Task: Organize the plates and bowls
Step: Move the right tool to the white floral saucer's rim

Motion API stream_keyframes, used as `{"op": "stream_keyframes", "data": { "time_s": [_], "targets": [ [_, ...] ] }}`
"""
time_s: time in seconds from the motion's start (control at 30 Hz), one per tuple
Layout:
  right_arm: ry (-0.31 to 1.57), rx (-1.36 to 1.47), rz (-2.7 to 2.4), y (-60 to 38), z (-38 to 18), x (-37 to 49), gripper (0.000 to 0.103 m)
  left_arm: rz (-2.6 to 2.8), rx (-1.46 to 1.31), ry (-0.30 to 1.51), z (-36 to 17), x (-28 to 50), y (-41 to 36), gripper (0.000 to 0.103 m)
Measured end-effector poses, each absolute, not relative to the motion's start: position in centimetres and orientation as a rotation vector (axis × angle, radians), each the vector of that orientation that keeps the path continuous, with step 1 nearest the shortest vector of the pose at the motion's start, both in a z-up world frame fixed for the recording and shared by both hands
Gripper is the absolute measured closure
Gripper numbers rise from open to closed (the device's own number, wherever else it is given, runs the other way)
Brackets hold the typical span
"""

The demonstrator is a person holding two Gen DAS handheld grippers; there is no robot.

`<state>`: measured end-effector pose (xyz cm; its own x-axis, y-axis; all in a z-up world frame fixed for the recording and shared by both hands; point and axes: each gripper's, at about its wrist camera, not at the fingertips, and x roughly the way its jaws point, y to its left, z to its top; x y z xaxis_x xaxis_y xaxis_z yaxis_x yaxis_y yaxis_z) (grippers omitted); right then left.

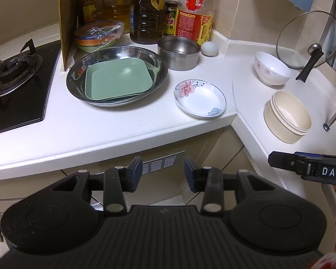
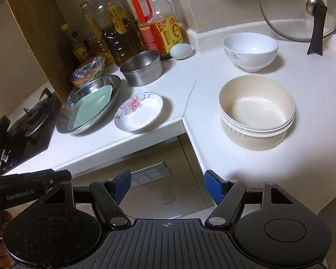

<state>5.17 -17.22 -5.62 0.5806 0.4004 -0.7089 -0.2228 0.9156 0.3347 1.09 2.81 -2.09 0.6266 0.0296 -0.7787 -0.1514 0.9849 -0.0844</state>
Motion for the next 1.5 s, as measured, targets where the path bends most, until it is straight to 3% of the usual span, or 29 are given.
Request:
{"op": "stream_keyframes", "data": {
  "time_s": [1.5],
  "targets": [
    [0.854, 0.225, 0.299, -13.3, -7.4, 12.6, 0.031, -0.005, -0.118, 0.882, -4.6, 10.5, 4.5, 0.066]
  ]
}}
